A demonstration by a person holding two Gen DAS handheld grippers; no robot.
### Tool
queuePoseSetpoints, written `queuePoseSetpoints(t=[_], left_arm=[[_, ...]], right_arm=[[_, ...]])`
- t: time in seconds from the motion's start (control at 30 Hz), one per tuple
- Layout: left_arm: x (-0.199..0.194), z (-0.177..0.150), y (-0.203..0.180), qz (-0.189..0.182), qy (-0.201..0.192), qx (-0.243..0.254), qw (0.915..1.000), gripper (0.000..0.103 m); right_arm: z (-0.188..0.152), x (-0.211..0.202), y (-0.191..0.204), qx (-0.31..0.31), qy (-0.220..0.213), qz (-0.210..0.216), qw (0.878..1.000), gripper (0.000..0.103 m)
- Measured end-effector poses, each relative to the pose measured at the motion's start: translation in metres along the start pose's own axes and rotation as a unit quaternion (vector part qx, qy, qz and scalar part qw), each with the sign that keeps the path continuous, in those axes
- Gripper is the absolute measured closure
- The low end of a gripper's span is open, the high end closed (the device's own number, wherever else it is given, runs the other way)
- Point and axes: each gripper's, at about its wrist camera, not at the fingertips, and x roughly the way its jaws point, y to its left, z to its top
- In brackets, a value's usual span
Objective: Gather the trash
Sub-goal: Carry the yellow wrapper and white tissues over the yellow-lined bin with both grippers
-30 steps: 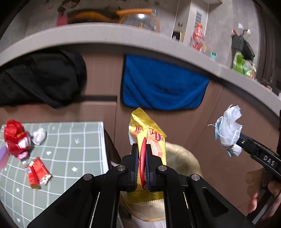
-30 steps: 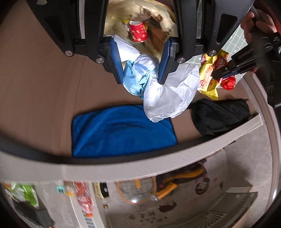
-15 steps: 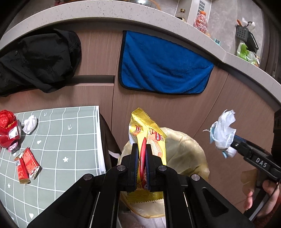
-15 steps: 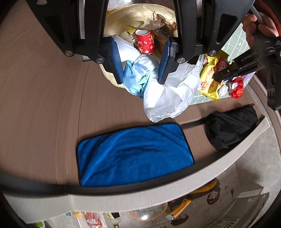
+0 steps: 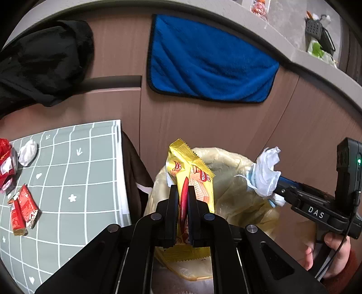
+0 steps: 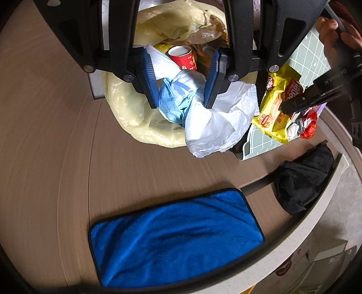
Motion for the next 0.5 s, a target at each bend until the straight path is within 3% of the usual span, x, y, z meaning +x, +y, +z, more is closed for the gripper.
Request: queuePoseSetpoints(t=[0.5], left_arm=[[0.034, -0.001, -0.011, -0.011, 0.038, 0.020, 0.9990, 0.096]], right_arm=[[-0.008, 0.029, -0.019, 0.012, 0.023, 0.001, 1.000, 0.065]])
